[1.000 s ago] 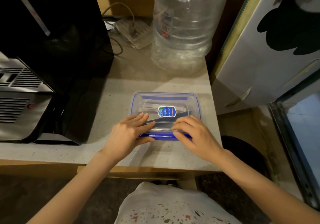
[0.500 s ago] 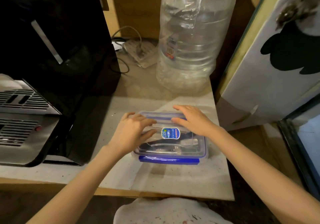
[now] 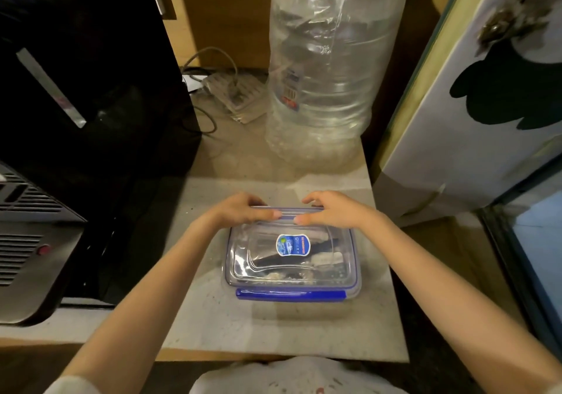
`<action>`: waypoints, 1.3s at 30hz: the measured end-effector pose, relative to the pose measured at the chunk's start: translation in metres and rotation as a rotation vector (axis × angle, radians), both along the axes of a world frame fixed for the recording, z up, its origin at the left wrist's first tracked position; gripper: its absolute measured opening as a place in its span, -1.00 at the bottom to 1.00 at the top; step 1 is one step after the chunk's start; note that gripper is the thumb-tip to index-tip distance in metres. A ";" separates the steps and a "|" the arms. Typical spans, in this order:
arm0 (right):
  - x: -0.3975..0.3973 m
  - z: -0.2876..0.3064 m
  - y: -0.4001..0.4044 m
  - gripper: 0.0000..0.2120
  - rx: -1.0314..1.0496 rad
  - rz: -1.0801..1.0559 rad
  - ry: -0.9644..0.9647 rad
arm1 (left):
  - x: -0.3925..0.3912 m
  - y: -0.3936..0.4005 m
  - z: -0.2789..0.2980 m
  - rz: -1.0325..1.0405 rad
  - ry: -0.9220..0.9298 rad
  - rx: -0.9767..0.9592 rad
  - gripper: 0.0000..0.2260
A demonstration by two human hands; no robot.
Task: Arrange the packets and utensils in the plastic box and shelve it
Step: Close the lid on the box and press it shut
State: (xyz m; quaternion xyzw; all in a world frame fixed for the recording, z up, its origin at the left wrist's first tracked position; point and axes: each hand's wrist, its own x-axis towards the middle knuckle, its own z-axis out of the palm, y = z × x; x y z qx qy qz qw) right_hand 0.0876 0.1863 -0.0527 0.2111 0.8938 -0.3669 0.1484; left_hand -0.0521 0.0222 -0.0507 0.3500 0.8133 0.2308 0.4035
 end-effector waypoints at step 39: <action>0.030 -0.002 -0.024 -0.60 0.335 -0.283 0.239 | 0.037 -0.038 -0.009 0.240 0.395 0.309 -0.09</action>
